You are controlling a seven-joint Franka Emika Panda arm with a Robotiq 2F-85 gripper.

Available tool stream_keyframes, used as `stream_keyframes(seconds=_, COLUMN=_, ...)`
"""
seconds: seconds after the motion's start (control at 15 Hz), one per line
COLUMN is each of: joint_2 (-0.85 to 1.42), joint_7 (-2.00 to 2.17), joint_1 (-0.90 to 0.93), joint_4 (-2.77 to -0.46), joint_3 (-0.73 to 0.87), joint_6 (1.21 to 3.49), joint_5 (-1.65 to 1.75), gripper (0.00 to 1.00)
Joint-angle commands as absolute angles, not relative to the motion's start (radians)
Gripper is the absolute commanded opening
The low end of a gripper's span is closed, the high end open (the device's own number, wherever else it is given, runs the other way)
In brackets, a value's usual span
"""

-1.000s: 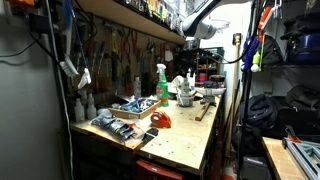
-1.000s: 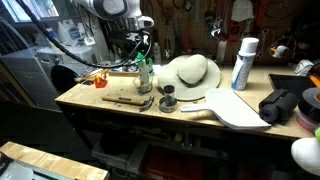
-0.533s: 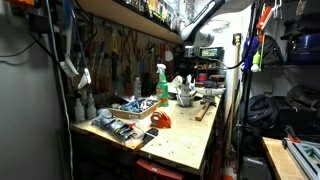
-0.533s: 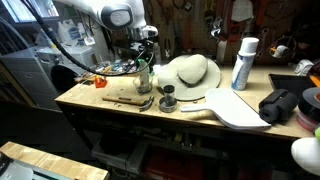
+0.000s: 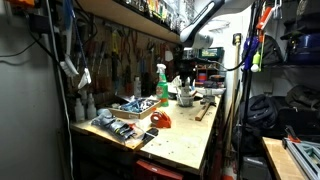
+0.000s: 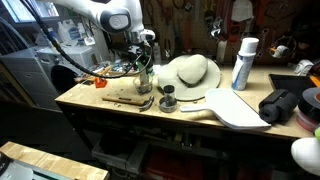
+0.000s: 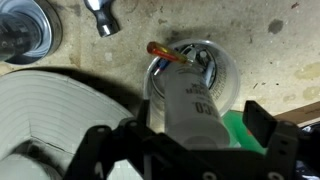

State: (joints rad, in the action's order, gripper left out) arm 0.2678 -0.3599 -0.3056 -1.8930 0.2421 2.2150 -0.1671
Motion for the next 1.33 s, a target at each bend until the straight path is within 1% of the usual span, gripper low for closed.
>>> stream_keyframes(seconds=0.0, joint_2=0.252, joint_7=-0.367, joint_1=-0.325, joint_4=-1.938, joint_3=0.221, joint_6=2.289, joint_5=-0.191, gripper=0.78)
stream_keyframes(seconds=0.13, joint_2=0.253, joint_7=-0.363, joint_1=-0.326, joint_4=-1.946, joint_3=0.217, joint_6=2.312, joint_5=-0.196, gripper=0.78)
stream_keyframes(seconds=0.2, joint_2=0.252, joint_7=-0.362, joint_1=-0.326, joint_4=-1.953, joint_3=0.217, joint_6=2.324, joint_5=-0.192, gripper=0.55)
stream_keyframes(seconds=0.33, joint_2=0.25, joint_7=-0.359, joint_1=-0.326, joint_4=-1.964, joint_3=0.215, joint_6=2.345, joint_5=-0.192, gripper=0.52)
stream_keyframes(seconds=0.47, joint_2=0.242, joint_7=-0.356, joint_1=-0.324, joint_4=-1.971, joint_3=0.215, joint_6=2.351, joint_5=-0.187, gripper=0.35)
stream_keyframes(seconds=0.53, joint_2=0.226, joint_7=-0.357, joint_1=-0.322, joint_4=-1.978, joint_3=0.215, joint_6=2.341, joint_5=-0.181, gripper=0.31)
stream_keyframes(seconds=0.73, joint_2=0.149, joint_7=-0.353, joint_1=-0.31, joint_4=-2.022, joint_3=0.221, joint_6=2.327, joint_5=-0.148, gripper=0.31)
stream_keyframes(seconds=1.0, joint_2=-0.045, joint_7=-0.466, joint_1=-0.313, joint_4=-2.104, joint_3=0.218, joint_6=2.224, joint_5=-0.206, gripper=0.31)
stream_keyframes(seconds=1.07, joint_2=-0.089, joint_7=-0.479, joint_1=-0.304, joint_4=-2.124, joint_3=0.227, joint_6=2.209, joint_5=-0.193, gripper=0.31)
stream_keyframes(seconds=1.2, joint_2=-0.174, joint_7=-0.572, joint_1=-0.285, joint_4=-2.163, joint_3=0.237, joint_6=2.103, joint_5=-0.17, gripper=0.31)
stream_keyframes(seconds=1.27, joint_2=-0.216, joint_7=-0.581, joint_1=-0.267, joint_4=-2.216, joint_3=0.231, joint_6=2.1, joint_5=-0.141, gripper=0.31)
